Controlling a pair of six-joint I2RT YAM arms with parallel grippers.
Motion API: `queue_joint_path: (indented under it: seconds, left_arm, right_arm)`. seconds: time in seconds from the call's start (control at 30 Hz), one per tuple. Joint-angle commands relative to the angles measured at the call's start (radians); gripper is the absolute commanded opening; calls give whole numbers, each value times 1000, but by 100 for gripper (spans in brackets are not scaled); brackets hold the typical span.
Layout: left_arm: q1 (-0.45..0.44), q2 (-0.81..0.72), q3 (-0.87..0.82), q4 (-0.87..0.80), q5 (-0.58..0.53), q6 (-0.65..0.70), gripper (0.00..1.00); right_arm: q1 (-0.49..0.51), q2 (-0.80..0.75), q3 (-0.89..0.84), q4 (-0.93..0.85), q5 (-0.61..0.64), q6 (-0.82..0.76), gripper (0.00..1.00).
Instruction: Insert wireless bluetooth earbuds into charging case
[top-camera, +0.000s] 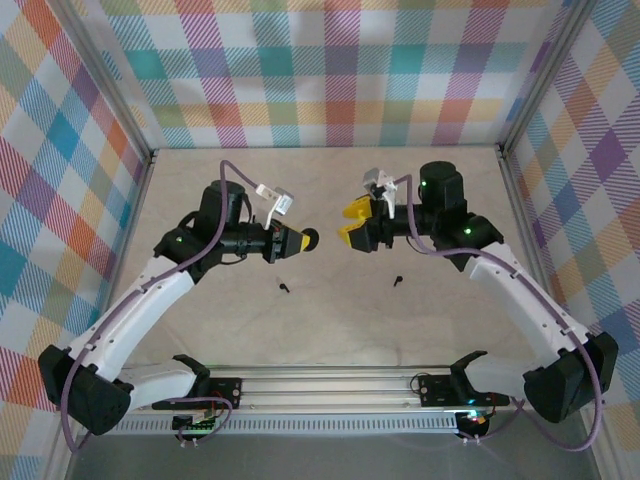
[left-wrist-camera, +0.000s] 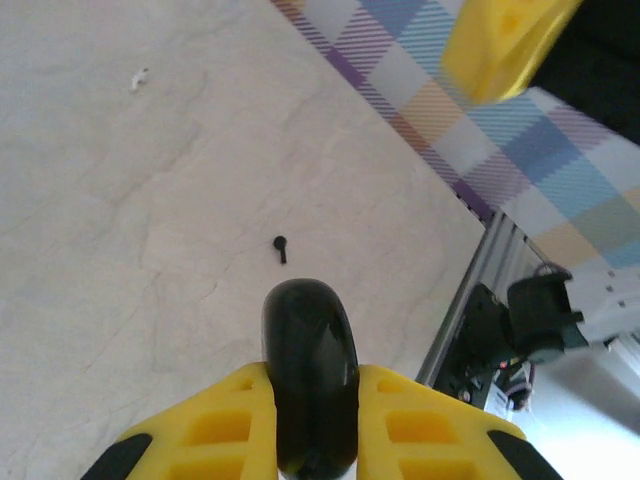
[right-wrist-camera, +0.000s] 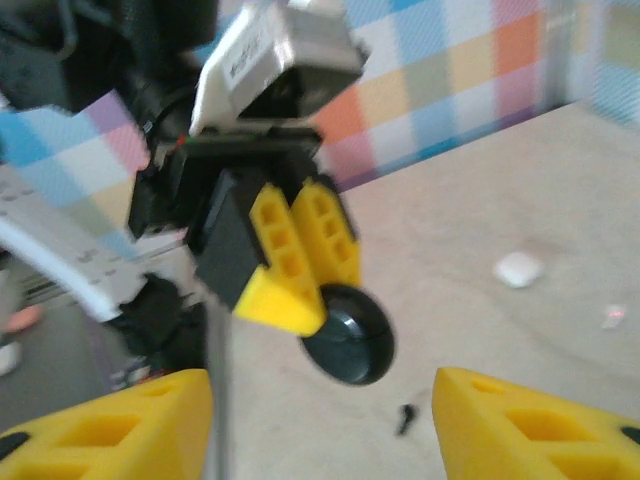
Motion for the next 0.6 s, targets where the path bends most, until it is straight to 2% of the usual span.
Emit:
queue_joint_path:
  seconds: [0.0,0.07,0.2,0.3,0.47,0.57]
  left_arm:
    - [7,6,82,-133,131,151,0]
    - [7,10,107,-153,181,177,0]
    - [7,22,143,-165,270,196,0]
    - [7,42,176,-198,305,214,0]
    - [7,67,209,-238,337,239,1]
    - [7,82,223,-244,373,248,1]
  right_arm:
    - [5,77,34,-88,-208,88,54]
    - [21,99,36,-74,-206,96,54]
    - [99,92,28,-60,-81,21,56]
    - [107,83,20,-9,-88,52,53]
    - [112,61,17,-1,-97,45,44]
    - [113,65,36,-65,-94,10,34]
